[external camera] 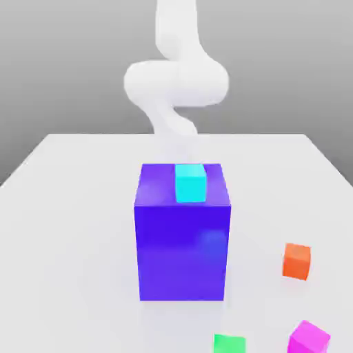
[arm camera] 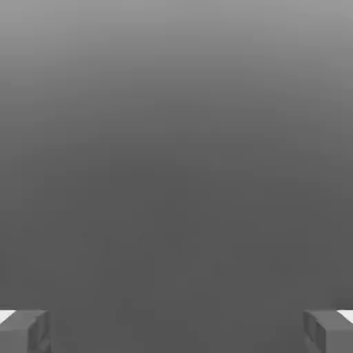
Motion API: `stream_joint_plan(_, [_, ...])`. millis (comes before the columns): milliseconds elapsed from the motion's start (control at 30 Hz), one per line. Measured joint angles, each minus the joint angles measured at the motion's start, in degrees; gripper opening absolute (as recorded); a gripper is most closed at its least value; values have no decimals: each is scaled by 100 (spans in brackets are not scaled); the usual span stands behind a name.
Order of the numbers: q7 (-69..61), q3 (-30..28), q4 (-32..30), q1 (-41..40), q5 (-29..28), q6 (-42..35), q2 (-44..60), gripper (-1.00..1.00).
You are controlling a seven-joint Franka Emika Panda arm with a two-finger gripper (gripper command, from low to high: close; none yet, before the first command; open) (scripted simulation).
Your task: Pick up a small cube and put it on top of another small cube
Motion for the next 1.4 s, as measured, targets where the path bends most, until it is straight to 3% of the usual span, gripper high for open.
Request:
stream_joint_plan(567, [-1045,499,143,749,-207,1007,3566,0])
stream_joint_plan(967, [-1595,792,248,1268,-610,1700,6074,0])
stream_joint_plan(1100, [-1517,662,400,1426,-807,2245,6906,0])
stream_joint_plan(1133, [-1490,615,441,1466,-845,2385,7091,-100])
stream_joint_plan(1400, [-1509,641,418,1447,-822,2305,6995,-100])
